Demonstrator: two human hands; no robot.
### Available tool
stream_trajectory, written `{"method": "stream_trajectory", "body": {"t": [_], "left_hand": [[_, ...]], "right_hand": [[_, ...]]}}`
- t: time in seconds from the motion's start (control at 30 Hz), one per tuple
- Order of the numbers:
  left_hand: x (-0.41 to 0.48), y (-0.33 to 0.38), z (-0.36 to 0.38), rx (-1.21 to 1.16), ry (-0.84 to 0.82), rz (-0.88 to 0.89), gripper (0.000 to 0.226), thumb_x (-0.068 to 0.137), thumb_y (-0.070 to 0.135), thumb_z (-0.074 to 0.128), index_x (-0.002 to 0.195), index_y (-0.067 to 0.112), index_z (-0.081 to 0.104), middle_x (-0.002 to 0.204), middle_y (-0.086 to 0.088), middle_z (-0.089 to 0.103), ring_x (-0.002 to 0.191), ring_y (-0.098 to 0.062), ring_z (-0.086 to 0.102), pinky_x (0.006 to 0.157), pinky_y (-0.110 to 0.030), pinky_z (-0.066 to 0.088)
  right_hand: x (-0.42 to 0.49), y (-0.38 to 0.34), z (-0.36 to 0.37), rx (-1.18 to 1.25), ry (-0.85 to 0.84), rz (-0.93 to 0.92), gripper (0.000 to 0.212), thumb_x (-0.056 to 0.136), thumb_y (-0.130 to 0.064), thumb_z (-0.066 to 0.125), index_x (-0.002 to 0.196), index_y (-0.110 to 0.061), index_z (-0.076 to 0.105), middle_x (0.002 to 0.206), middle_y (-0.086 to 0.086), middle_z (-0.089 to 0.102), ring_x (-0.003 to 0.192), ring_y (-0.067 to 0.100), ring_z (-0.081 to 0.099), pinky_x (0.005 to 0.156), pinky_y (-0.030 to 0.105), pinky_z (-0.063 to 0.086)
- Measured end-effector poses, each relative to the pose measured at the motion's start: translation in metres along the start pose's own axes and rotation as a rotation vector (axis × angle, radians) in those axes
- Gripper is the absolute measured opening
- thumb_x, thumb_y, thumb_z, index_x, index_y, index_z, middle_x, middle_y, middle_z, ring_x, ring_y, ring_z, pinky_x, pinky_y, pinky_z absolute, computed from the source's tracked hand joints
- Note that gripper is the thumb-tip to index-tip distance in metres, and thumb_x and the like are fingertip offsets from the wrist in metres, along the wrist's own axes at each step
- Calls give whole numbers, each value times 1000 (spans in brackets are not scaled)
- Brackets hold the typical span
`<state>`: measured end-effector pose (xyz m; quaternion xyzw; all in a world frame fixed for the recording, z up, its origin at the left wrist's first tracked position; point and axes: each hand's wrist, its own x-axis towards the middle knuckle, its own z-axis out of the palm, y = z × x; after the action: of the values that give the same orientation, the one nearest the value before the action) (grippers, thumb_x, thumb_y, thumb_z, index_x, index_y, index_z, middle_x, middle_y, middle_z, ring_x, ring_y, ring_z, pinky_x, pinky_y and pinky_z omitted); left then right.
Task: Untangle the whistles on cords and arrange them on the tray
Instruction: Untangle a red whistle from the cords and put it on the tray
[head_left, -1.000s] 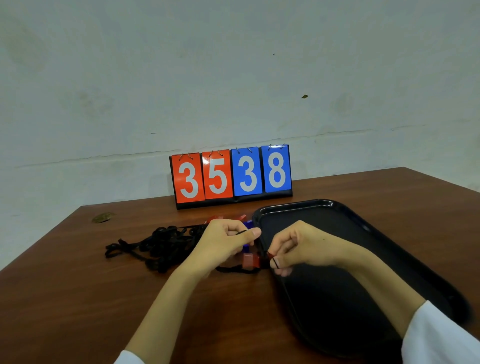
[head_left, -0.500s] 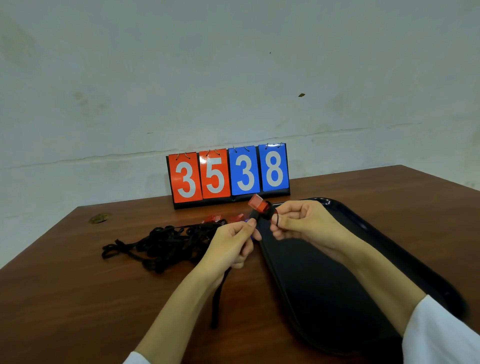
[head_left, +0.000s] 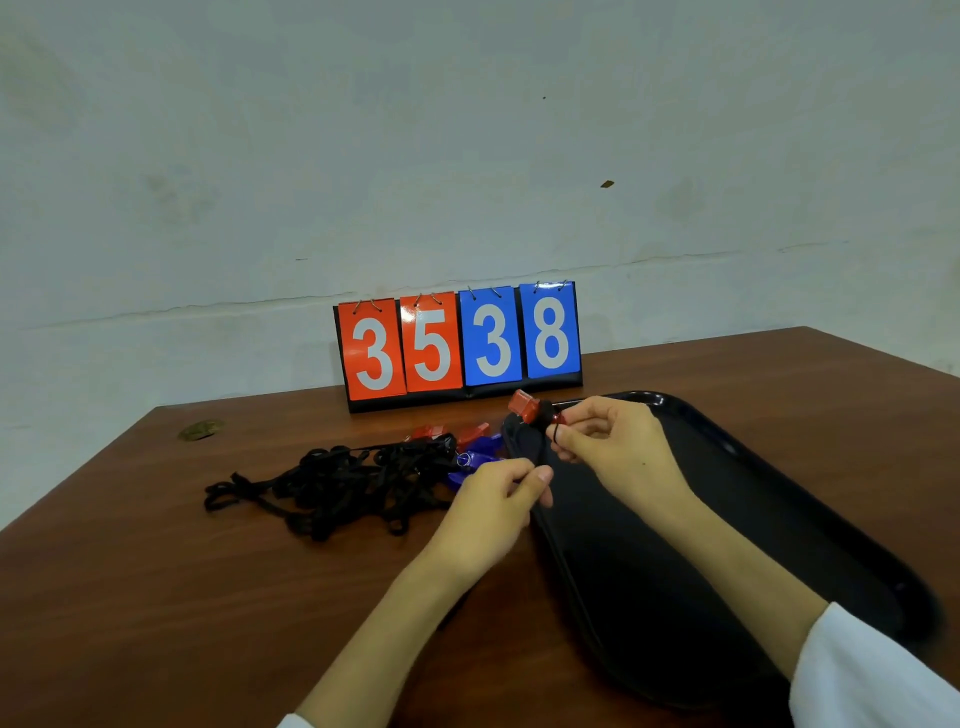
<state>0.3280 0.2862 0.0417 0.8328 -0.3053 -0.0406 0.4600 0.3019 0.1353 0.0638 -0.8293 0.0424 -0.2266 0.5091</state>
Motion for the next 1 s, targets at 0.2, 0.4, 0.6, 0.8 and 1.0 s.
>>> {"method": "stream_trajectory", "body": {"t": [0.2,0.4,0.6,0.8,1.0], "left_hand": [[-3,3,1,65,54,68,33,98,34,42,76,19,61,55,10,44,47,2,43,56,-19,34],[1,1,-11,105,223,120,35,94,39,48,65,23,58,55,7,50,51,-2,46,59,-21,39],[3,-1,-24,100,295,148,34,89,41,54,68,16,64,67,1,63,66,-6,58,70,-26,47],[4,0,-32,43,327,96,34,86,38,60,70,8,65,67,-7,64,63,-15,59,65,-25,47],[3,1,-38,-181,237,10,29,84,34,64,61,17,63,56,6,61,53,2,55,61,-17,42]], "right_hand": [[-2,6,2,-460,-46,-157,14,86,-22,62,100,-21,63,88,-12,62,83,1,56,78,14,44],[1,6,-3,-587,-151,-216,13,86,-24,63,99,-24,63,91,-11,66,81,-1,56,77,15,46],[-3,2,0,-558,-363,-303,14,83,-19,66,97,-19,66,87,-11,66,75,-4,57,71,7,43],[-7,-4,2,-354,-531,-201,12,81,-12,68,92,-16,67,85,-5,68,76,4,65,72,14,52],[-13,-16,2,-25,-676,-73,10,80,-3,66,90,-6,67,85,9,71,76,13,69,73,23,55]]}}
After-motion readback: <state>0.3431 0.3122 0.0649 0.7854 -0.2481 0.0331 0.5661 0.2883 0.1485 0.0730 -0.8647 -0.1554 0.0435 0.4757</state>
